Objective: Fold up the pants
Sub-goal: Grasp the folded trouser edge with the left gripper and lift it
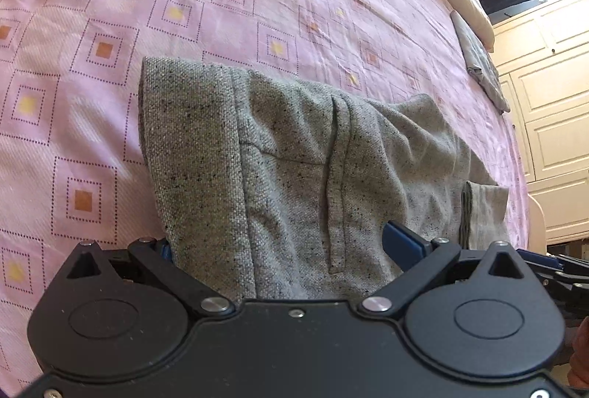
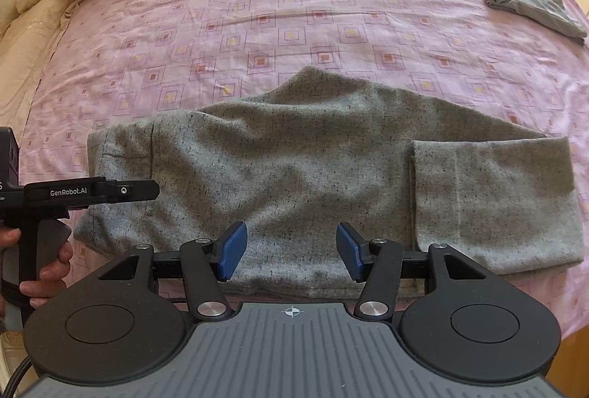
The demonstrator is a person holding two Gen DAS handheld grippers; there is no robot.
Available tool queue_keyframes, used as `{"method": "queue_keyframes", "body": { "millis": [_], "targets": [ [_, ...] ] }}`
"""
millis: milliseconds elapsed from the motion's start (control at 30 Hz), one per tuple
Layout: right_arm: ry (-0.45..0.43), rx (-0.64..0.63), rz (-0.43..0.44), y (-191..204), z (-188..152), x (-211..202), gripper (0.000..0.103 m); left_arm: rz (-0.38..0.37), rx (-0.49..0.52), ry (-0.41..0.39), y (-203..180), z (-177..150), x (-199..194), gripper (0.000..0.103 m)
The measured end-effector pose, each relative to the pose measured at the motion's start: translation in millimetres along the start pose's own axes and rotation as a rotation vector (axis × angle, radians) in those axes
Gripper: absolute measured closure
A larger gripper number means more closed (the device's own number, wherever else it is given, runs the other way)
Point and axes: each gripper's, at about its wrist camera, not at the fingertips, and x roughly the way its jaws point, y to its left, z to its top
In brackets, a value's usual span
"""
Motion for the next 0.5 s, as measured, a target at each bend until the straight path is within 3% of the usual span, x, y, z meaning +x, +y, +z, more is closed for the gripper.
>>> {"method": "queue_keyframes", "body": {
  "millis": [67, 133, 167, 233, 300, 500],
  "targets": [
    [-0.001, 0.009, 0.0, -2.6, -1.2, -0.9, 0.051, 0.023, -0.006, -0.007, -0.1, 1.3, -2.2, 0.011],
    [-0.005, 0.018, 0.0, -6.1, -3.2, -2.6, 0.051, 0.108, -0.014, -0.029, -1.5, 2.8, -8.3, 0.052],
    [-0.008, 0.023, 0.0, -7.9, -4.3, -3.5, 0.051, 0.12, -0.037, -0.033, 2.3, 3.5, -12.7, 0.058],
    [-0.021, 0.036, 0.005, -12.5, -7.7, -6.3, 0.055, 0.068, -0.124, -0.053, 12.1, 3.1, -22.8, 0.072],
    [-0.021, 0.048, 0.013, -19.0, -11.6, -7.4, 0.06, 0.063, -0.142, -0.074, 8.2, 1.8, -31.5, 0.076],
    [-0.026, 0.091, -0.002, -43.9, -22.5, -7.4, 0.061, 0.128, -0.037, -0.123, -38.0, 1.1, -45.1, 0.08]
  ]
}}
